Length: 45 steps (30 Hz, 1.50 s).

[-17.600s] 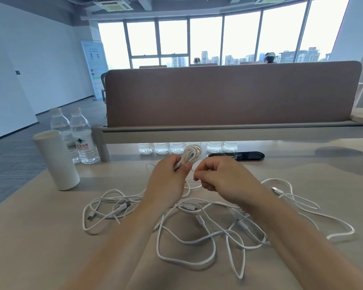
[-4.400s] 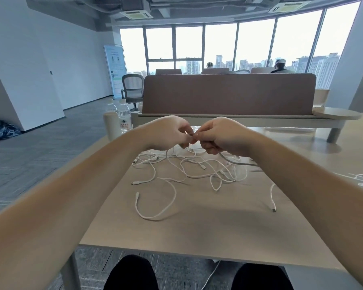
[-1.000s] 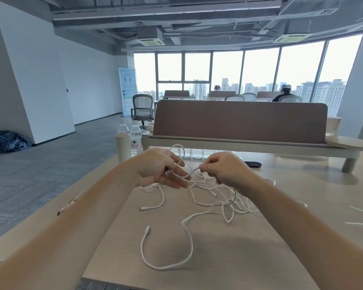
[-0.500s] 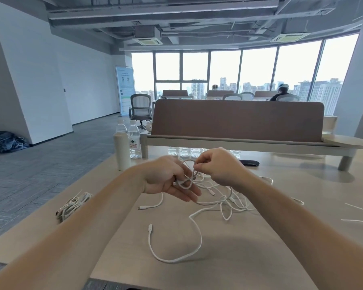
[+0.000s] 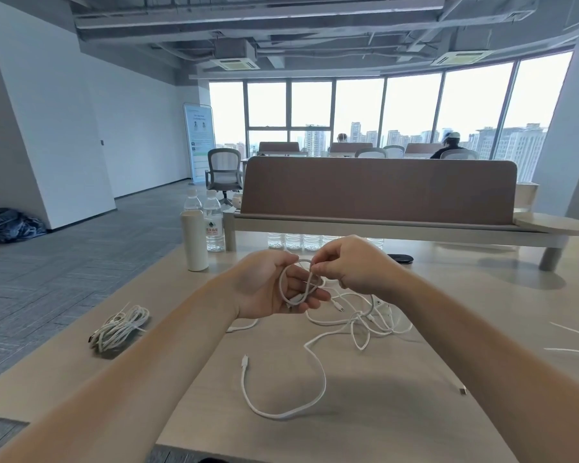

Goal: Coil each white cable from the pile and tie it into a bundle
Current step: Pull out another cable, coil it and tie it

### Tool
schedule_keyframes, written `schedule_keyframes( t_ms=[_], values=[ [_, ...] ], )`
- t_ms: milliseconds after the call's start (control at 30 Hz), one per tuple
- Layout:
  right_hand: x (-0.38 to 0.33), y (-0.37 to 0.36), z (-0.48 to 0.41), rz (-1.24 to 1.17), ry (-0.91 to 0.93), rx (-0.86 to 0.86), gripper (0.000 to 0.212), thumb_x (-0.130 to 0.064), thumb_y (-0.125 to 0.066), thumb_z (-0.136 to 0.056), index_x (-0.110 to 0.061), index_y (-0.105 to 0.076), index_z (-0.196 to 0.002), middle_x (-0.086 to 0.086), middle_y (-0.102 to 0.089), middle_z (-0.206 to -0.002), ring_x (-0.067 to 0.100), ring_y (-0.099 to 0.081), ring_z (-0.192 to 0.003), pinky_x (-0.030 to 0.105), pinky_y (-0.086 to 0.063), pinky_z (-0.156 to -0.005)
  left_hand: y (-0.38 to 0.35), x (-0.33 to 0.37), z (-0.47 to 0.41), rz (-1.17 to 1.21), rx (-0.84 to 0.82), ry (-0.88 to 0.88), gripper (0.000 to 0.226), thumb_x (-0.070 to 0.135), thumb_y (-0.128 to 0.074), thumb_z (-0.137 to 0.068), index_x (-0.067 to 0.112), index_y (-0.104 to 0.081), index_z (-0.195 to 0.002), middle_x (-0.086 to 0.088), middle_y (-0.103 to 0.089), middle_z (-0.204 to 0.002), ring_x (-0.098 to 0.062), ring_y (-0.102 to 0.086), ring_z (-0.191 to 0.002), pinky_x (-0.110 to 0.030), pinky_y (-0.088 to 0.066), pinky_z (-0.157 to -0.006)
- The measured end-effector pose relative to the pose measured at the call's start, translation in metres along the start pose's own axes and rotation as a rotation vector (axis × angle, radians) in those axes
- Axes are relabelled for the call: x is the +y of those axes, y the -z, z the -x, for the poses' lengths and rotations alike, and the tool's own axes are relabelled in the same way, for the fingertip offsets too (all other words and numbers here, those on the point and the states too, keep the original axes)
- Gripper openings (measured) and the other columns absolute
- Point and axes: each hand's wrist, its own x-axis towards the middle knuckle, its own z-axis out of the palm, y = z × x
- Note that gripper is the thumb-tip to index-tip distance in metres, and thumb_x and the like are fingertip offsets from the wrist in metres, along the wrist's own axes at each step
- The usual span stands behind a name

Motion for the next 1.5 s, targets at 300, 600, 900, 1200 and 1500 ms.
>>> schedule_keyframes(
  t_ms=[300, 600, 900, 1200, 1500],
  values=[
    [0.007, -0.005, -0.003, 0.087, 0.027, 0.05, 0.01, -0.026, -0.071, -0.091, -0.017, -0.073, -0.095, 0.002, -0.066, -0.082, 0.009, -0.051, -0.062, 0.024, -0.039, -0.059, -0.002, -0.002, -0.006, -0.018, 0.058, -0.015, 0.057, 0.04, -0.027, -0.107, -0.003, -0.064, -0.099, -0.014, -0.061, -0.08, -0.023, -0.057, -0.065, -0.03, -0.045, -0.061],
    [0.015, -0.001, -0.002, 0.134, -0.08, 0.099, 0.035, -0.037, -0.078, -0.084, -0.011, -0.061, -0.069, 0.002, -0.053, -0.064, 0.015, -0.044, -0.059, 0.03, -0.036, -0.057, -0.003, -0.002, -0.006, -0.109, 0.127, -0.055, 0.049, 0.037, -0.032, -0.108, -0.001, -0.063, -0.108, -0.014, -0.069, -0.083, -0.023, -0.063, -0.066, -0.032, -0.049, -0.066],
    [0.024, 0.002, 0.003, -0.263, -0.148, -0.044, 0.007, -0.005, -0.07, -0.089, -0.002, -0.071, -0.095, 0.012, -0.073, -0.079, 0.021, -0.068, -0.071, 0.042, -0.061, -0.084, 0.006, 0.002, -0.014, 0.016, 0.268, -0.114, 0.052, 0.041, -0.029, -0.108, 0.001, -0.059, -0.095, -0.008, -0.055, -0.065, -0.016, -0.045, -0.051, -0.02, -0.034, -0.044],
    [0.042, 0.014, 0.008, -0.556, -0.241, -0.077, 0.01, -0.013, -0.064, -0.097, -0.005, -0.065, -0.091, 0.012, -0.068, -0.073, 0.015, -0.05, -0.05, 0.03, -0.053, -0.061, 0.028, 0.005, -0.005, -0.025, 0.282, -0.098, 0.048, 0.04, -0.029, -0.108, 0.003, -0.059, -0.101, -0.008, -0.061, -0.07, -0.018, -0.053, -0.057, -0.024, -0.043, -0.053],
    [0.008, -0.012, -0.008, -0.575, -0.251, 0.231, 0.023, -0.02, -0.065, -0.096, -0.011, -0.058, -0.077, 0.008, -0.062, -0.06, 0.015, -0.037, -0.044, 0.025, -0.033, -0.046, 0.003, -0.005, -0.017, 0.053, 0.428, -0.113, 0.044, 0.035, -0.031, -0.109, 0.001, -0.059, -0.104, -0.016, -0.064, -0.079, -0.025, -0.057, -0.063, -0.03, -0.045, -0.062]
  ],
)
